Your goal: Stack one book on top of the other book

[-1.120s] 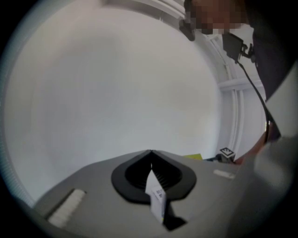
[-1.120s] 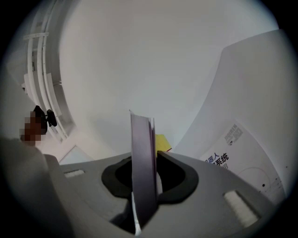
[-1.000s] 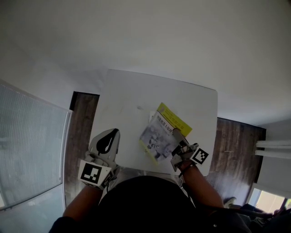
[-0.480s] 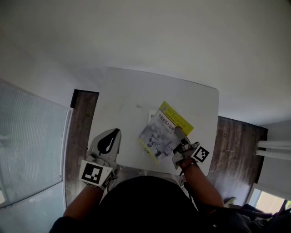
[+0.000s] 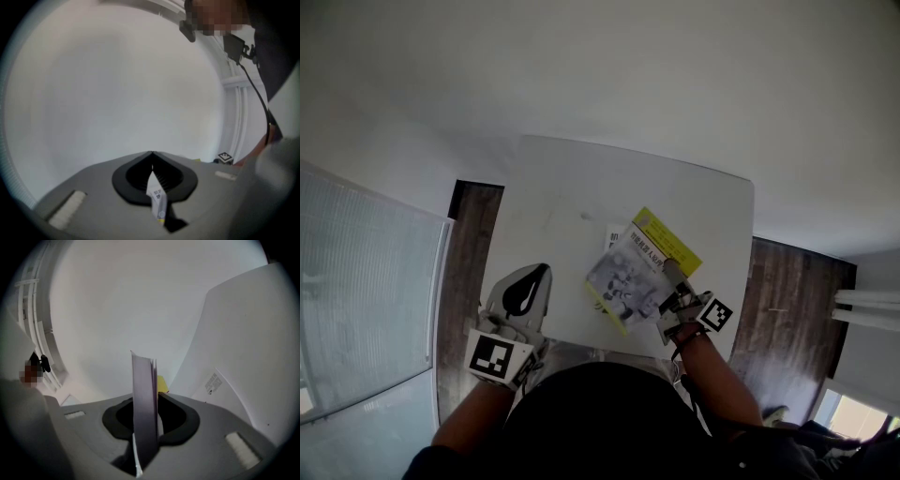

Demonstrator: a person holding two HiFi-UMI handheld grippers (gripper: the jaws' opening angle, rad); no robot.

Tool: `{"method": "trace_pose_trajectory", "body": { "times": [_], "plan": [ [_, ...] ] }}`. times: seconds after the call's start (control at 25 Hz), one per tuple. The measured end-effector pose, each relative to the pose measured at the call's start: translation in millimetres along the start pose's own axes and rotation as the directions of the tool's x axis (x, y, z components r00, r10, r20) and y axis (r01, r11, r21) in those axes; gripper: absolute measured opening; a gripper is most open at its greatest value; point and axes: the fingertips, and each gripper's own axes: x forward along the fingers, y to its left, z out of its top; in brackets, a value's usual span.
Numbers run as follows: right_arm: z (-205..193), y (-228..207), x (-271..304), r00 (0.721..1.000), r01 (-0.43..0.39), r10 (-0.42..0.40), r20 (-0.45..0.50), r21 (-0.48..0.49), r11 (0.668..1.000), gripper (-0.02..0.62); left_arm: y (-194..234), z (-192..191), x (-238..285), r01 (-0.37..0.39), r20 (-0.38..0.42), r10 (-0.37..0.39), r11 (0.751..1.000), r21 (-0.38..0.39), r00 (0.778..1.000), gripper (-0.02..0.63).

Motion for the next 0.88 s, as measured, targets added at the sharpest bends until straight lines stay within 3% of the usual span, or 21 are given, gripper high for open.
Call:
{"method": "trace_pose_trajectory", "body": {
  "times": [0.36, 0.88],
  "plan": [
    [-1, -18, -2, 1.000, 0.031, -0.031, 0.006, 0.036, 0.999, 0.086, -3, -3, -2, -0.015, -0.013, 0.015, 1.000, -0.025, 1.000, 0.006],
    [-2, -35, -1, 0.998, 0.060, -0.060, -0.013, 0.069, 0.996, 0.086, -8, -8, 4, -0.014, -0.038, 0.014, 1.000, 0.010, 0.999, 0.005]
  ]
}}
